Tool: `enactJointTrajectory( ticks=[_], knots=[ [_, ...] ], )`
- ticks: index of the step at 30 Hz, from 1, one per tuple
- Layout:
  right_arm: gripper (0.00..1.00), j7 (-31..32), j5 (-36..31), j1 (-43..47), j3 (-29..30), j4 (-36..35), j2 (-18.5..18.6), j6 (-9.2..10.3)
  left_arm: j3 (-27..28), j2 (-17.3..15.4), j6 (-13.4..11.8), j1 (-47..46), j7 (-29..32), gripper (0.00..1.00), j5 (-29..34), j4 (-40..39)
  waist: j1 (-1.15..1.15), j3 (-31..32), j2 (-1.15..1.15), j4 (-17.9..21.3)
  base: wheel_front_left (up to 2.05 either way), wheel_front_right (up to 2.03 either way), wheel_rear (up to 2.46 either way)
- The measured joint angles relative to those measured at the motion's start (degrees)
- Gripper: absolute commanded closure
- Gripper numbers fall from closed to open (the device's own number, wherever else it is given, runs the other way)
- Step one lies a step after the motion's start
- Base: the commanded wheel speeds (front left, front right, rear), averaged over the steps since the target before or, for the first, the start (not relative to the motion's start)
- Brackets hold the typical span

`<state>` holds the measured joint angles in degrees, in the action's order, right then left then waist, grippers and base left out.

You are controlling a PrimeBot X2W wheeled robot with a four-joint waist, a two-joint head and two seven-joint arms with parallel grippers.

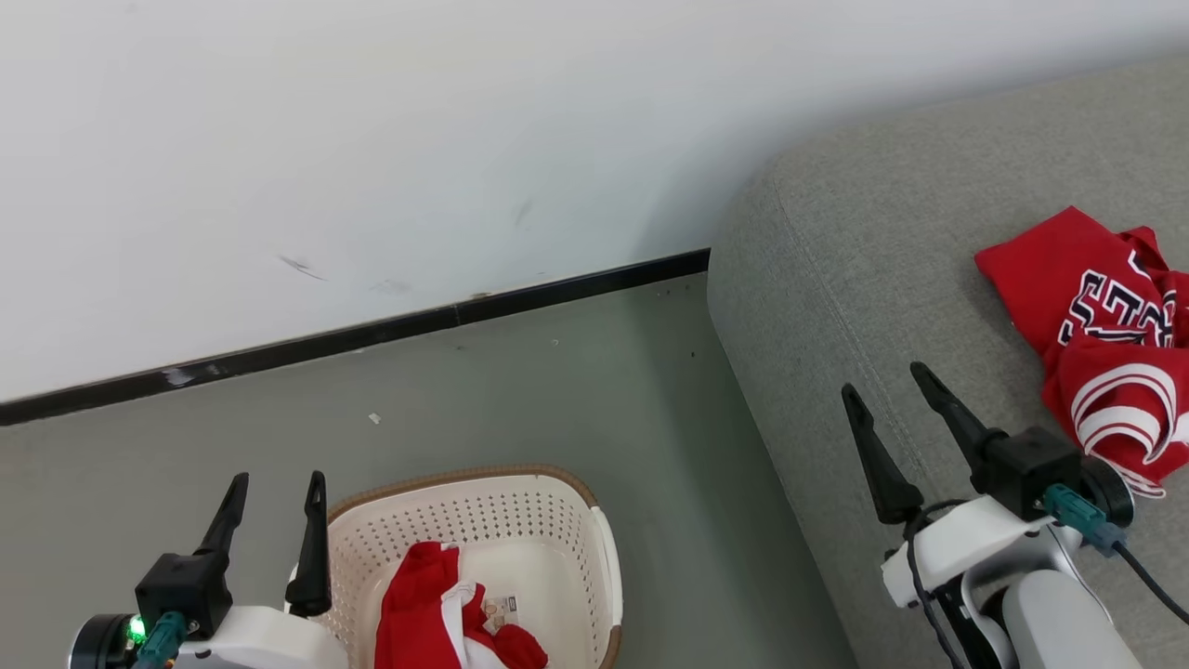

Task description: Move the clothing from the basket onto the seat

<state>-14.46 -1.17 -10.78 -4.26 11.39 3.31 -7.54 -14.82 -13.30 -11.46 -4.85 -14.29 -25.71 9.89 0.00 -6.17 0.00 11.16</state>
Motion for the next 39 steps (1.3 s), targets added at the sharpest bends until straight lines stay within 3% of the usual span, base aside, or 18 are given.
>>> enactJointTrajectory(
  ticks=[12, 39],
  knots=[
    [0.00, 0.01, 0.07, 5.85, 2.61, -1.75, -0.59, 0.00, 0.71, 1.08, 0.01, 3.19, 0.00, 0.00, -0.05, 0.10, 0.00, 3.71, 0.00, -3.02, 0.00, 0.00, 0.00],
    [0.00, 0.01, 1.23, 10.52, 1.86, -4.13, -0.86, 0.00, 2.71, 1.99, 0.55, 5.63, 0.00, 0.00, 0.73, -0.92, 0.00, 7.09, 0.00, -7.13, 0.00, 0.00, 0.00]
  ],
)
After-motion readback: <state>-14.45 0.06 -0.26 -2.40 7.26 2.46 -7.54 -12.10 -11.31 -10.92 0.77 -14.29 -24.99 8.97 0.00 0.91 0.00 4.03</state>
